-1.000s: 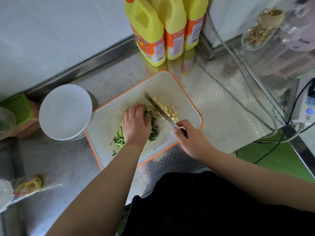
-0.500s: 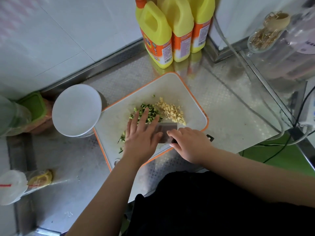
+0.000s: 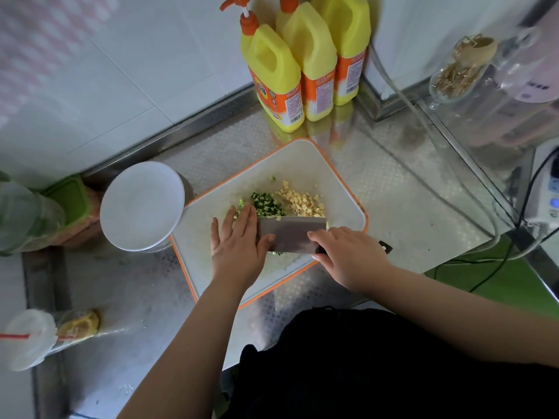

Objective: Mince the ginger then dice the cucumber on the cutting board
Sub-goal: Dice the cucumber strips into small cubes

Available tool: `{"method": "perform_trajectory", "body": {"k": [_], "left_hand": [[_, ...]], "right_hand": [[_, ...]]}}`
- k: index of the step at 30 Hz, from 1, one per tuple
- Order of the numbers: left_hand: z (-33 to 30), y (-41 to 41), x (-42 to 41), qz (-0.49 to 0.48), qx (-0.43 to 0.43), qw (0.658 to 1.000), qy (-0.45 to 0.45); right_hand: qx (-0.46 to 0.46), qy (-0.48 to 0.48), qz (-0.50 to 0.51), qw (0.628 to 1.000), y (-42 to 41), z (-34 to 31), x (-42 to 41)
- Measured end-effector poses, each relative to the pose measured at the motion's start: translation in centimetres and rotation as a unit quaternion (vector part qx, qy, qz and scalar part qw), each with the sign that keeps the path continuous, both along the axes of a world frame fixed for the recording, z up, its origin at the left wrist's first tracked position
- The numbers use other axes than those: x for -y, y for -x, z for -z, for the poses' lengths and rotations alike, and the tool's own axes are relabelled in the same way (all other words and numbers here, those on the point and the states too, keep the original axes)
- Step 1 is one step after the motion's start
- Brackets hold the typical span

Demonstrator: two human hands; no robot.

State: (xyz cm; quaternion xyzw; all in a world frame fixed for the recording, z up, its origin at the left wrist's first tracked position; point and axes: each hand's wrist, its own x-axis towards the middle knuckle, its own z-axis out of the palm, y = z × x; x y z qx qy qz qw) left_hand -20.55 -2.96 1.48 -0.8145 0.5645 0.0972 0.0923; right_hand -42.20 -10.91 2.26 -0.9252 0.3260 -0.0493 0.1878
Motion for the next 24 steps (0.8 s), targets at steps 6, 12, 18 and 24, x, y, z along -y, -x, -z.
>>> {"method": "perform_trajectory", "body": {"k": [6,12,18,24], "left_hand": [[-0.3,-1.0,-0.1,-0.089,-0.002,0.995,-0.039],[-1.7,1.9,1.0,-0.066,-0.046,0.982,0.168],[-1.3,5.3,2.8,-0.029,-0.040,0.997,0.053],[-1.2,6.4,5.2,-0.022,-0.028,0.999,0.005]], "right_hand": [[-0.009,0.001,0.020,1.000,1.3,-0.2,0.1],[-0.007,-0.006,0.041,0.999,1.7,-0.3,0.0],[-0.022,0.017,0.072,0.997,1.6,-0.1,-0.1],[-0.025,0.071,0.088,0.993,1.9,0.3,0.2]]}}
